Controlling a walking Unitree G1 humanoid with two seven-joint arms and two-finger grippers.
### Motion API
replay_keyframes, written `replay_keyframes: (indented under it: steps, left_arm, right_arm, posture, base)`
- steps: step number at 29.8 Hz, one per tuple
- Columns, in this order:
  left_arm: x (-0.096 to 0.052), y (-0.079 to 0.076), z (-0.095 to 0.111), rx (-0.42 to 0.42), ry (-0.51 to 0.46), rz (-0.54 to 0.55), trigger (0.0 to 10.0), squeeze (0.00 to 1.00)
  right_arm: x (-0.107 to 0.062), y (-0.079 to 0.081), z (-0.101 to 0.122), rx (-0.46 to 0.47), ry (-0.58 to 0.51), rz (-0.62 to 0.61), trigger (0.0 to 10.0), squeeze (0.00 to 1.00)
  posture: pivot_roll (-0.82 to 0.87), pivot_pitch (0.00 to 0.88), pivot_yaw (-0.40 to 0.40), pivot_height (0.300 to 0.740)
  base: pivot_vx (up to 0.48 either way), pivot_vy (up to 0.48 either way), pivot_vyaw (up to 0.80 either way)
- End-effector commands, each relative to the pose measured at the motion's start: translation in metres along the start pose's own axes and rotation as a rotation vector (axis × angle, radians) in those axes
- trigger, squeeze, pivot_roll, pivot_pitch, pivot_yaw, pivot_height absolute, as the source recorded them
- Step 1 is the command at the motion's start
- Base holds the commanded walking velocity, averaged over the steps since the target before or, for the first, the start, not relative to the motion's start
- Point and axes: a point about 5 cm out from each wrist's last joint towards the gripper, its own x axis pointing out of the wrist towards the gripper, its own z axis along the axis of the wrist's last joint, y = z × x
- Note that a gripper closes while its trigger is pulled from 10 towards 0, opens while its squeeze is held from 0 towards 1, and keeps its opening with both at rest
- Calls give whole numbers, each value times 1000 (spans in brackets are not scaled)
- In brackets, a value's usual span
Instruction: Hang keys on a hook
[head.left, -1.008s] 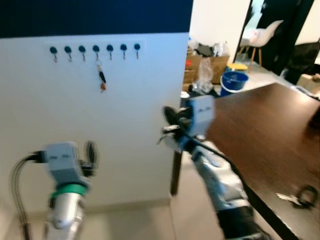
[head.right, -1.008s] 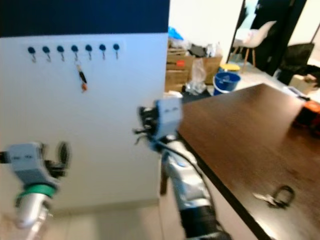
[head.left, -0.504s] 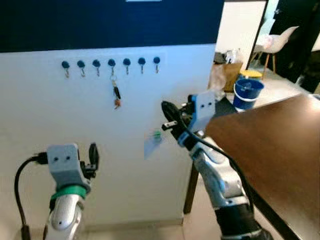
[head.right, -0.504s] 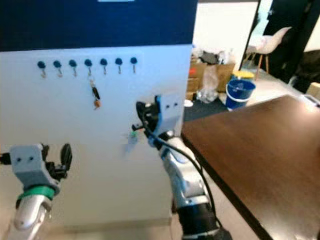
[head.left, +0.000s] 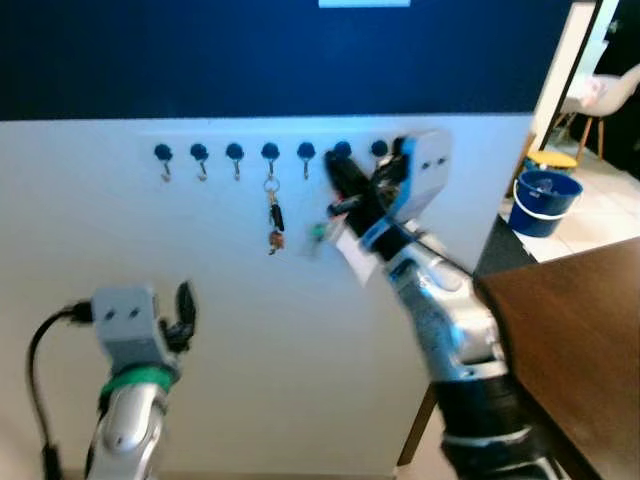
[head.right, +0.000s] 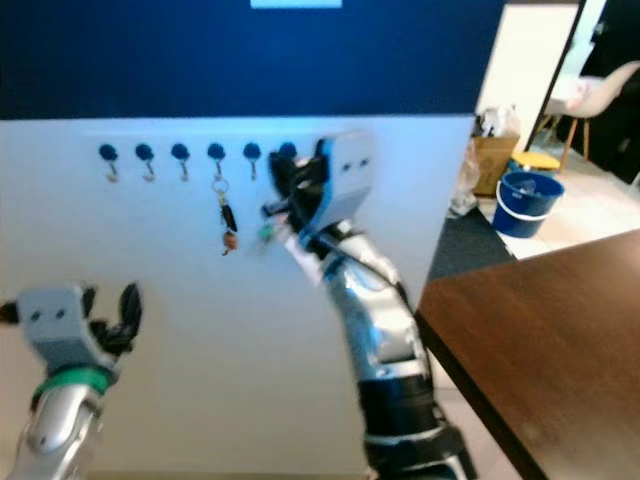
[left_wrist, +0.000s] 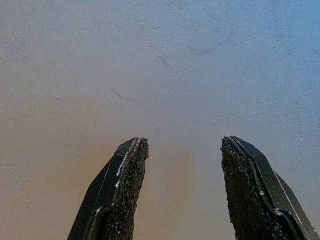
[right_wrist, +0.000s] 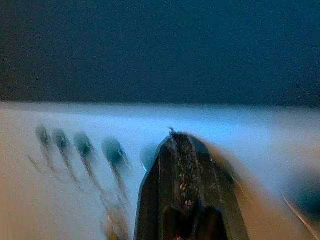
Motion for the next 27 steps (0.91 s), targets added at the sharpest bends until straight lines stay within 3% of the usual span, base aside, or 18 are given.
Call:
replay_keyframes:
  steps: [1,20,27]
  left_arm:
    - [-4,8,-5,13,18,28,10000,0]
    - [-4,6,-5,25,20,14,10000,0]
    - [-7,-3,-4,-6,16,-34,10000,0]
  right_arm:
    - [3,5,2,12,-5,14,10000,0]
    - [4,4,8,10,-12,18,10000,0]
    - [-2,-8,9,6,-19,-60,10000,0]
  posture:
    - [-190,0,105,740]
    - [-194,0,111,740]
    - [-192,0,123,740]
  base:
    - [0,0,0]
    - [0,0,0]
    - [0,0,0]
